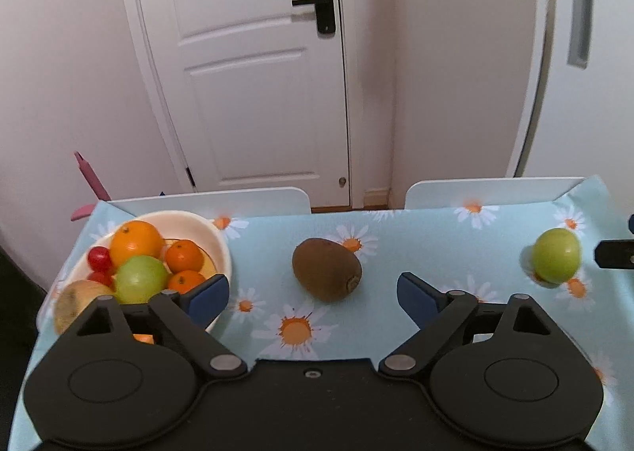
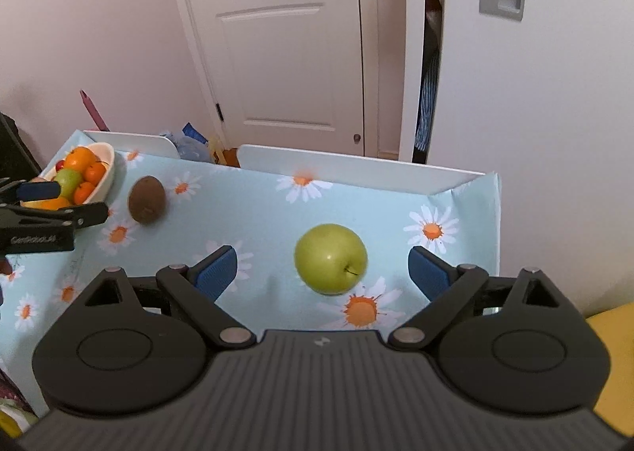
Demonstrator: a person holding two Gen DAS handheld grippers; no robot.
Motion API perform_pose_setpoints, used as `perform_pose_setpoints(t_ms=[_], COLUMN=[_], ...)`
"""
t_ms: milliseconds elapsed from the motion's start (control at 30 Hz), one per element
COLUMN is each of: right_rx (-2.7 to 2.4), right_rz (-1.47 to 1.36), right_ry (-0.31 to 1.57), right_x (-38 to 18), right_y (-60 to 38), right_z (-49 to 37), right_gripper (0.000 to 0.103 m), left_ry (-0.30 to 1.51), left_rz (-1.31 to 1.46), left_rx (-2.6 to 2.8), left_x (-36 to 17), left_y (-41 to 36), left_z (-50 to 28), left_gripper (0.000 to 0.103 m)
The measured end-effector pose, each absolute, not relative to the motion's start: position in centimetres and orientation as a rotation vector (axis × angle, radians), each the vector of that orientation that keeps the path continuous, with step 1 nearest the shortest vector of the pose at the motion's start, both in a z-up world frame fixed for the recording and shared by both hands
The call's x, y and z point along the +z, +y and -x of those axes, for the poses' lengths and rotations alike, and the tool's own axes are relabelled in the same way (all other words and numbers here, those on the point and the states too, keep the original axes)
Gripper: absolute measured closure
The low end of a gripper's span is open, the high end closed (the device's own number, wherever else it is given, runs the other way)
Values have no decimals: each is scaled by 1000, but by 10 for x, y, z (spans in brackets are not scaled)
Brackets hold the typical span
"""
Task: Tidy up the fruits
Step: 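Move both grippers to the kiwi and the remaining green apple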
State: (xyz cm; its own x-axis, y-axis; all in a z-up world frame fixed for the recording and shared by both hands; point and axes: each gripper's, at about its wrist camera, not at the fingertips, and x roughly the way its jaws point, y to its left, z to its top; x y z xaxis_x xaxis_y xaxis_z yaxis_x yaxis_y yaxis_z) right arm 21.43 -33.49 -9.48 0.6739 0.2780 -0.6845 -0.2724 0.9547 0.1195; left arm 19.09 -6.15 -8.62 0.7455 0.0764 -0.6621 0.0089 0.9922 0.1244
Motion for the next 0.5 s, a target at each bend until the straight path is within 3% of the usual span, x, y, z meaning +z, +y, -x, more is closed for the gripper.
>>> perform_pose_setpoints(t_ms=[167, 367, 500], right_rx=[330, 343, 352], right_rz=[-10, -20, -14], right_ry=[796, 821, 840], right_x=[-112, -129, -136], right_y=[-335, -334, -333], right_z=[-230, -243, -249], right_gripper=[0, 0, 0], left_ry=[757, 794, 806], left_rz=[-118, -114, -121], left_rx=[61, 89, 111], left_x=[-107, -125, -130], left_y=[-68, -74, -75], left_z=[-218, -243, -251], left_gripper=[11, 23, 24])
